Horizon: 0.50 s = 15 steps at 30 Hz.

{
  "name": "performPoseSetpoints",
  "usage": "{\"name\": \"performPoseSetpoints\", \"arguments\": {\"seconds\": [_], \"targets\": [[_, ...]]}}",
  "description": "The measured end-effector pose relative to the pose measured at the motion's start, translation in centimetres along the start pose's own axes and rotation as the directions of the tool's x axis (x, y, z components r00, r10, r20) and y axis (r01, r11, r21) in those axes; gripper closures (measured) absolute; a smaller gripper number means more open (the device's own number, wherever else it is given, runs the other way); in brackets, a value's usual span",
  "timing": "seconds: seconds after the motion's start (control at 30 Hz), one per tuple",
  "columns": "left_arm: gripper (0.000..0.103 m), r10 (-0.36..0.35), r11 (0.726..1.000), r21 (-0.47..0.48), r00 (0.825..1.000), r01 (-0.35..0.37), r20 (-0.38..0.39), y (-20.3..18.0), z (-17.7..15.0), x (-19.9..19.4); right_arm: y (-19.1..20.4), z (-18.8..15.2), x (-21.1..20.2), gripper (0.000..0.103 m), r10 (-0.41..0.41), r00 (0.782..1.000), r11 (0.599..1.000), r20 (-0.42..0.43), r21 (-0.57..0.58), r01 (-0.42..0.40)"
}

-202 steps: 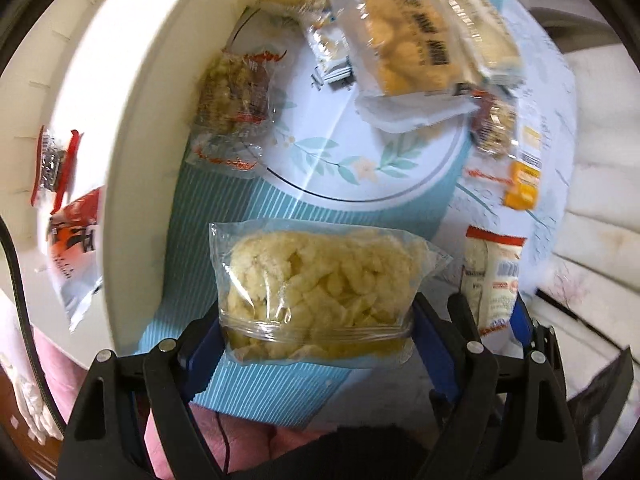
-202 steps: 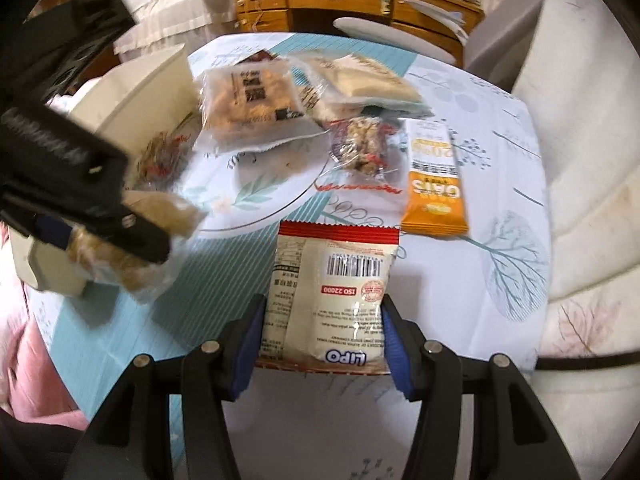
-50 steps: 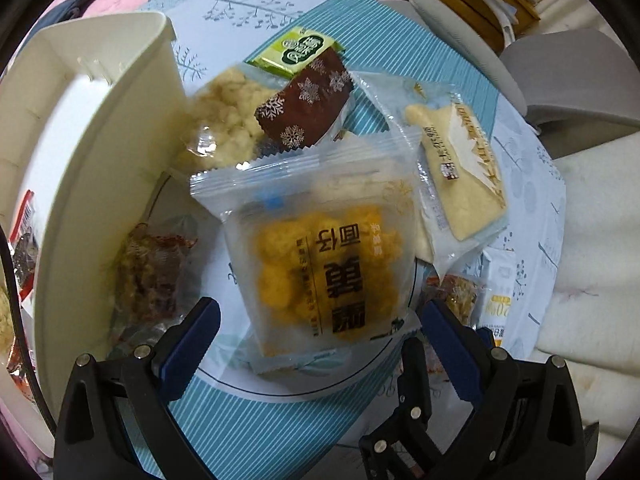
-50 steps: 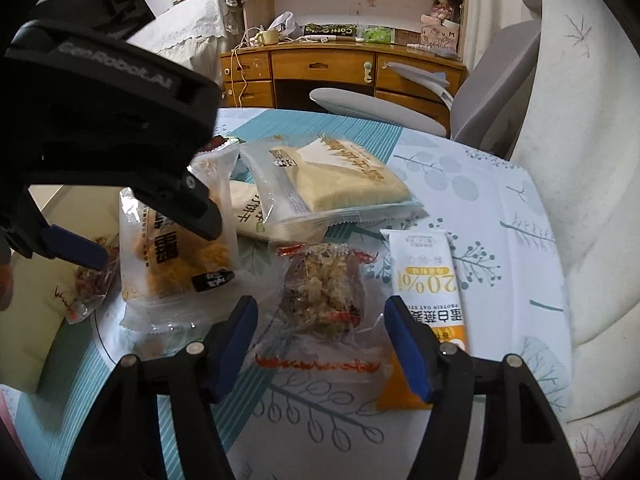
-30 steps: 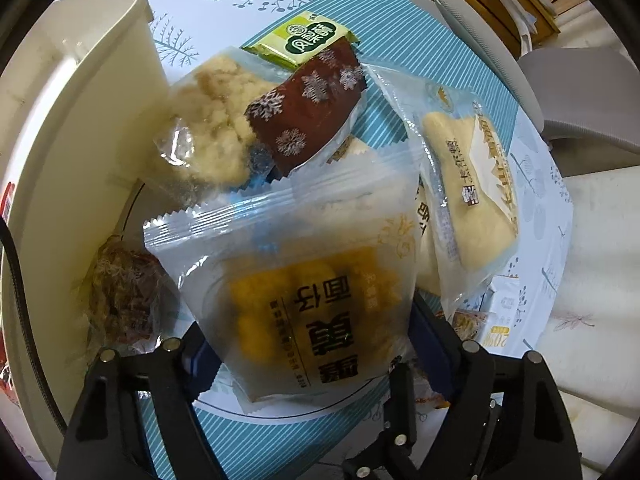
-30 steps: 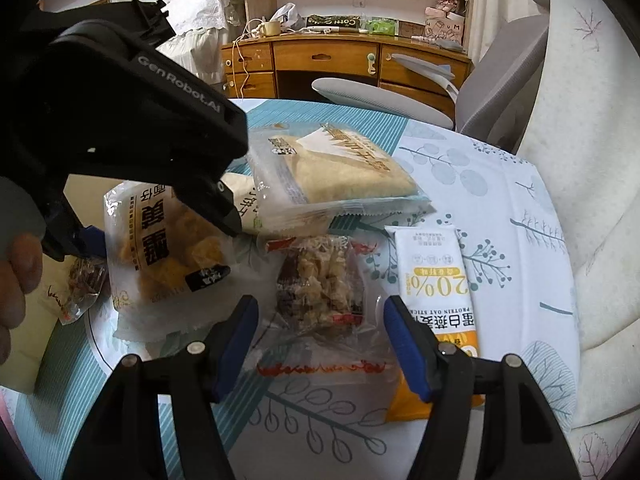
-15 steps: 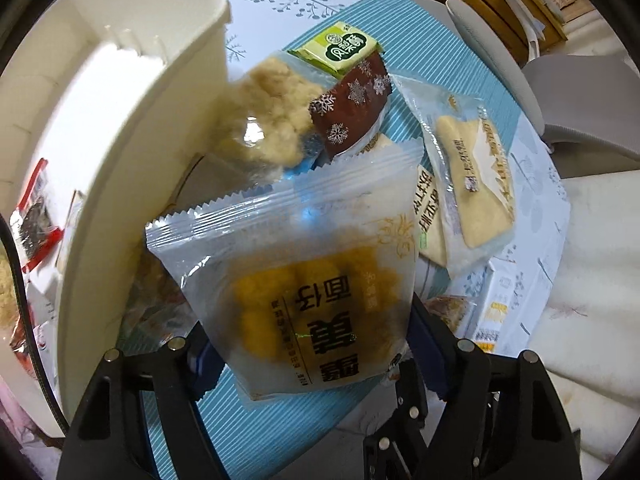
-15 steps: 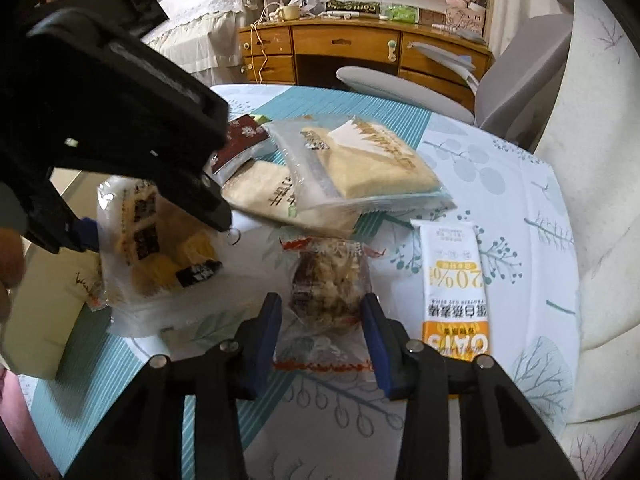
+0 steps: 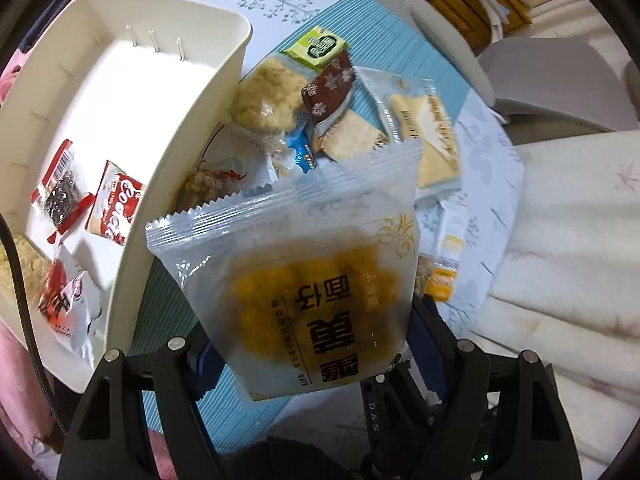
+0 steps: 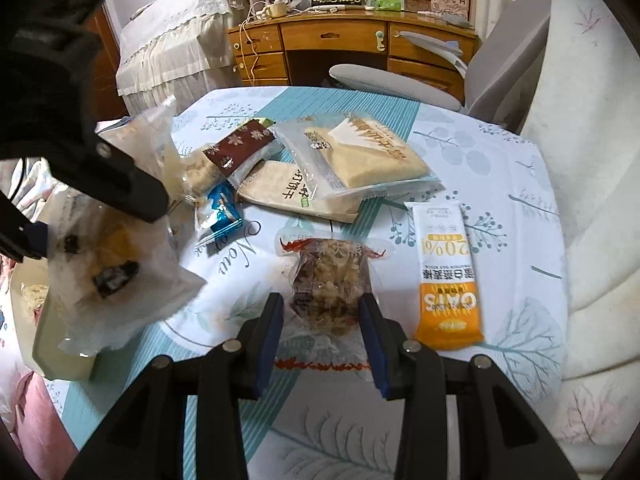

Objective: Organize snacks
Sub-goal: 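Carry both held bags toward and over the white tray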

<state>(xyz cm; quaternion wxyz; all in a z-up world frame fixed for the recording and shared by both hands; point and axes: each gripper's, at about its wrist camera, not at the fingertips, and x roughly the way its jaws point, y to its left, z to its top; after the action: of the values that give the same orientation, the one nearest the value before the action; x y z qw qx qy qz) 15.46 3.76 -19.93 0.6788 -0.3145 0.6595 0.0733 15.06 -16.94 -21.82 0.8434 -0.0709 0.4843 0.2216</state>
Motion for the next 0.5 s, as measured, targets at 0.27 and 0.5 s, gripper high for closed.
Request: {"name": "performPoseSetpoints", "arguments": {"seconds": [0.27,0.5], "targets": [[0.026,-0.078,0.997,0.014,0.997,0.078,-0.023,2.0,-1.0,-3.8,2.2,0.4,-3.6,0.064,-0.009,0.999,1.0,0.035,0.011,0.009],[0.026,-0.117,0.992,0.035,0.993,0.119,-0.033,5.4,-1.1,-6.9,5.3,1.0,-6.6,0.064,-0.065,0.994,0.998,0.082,0.008,0.065]]}}
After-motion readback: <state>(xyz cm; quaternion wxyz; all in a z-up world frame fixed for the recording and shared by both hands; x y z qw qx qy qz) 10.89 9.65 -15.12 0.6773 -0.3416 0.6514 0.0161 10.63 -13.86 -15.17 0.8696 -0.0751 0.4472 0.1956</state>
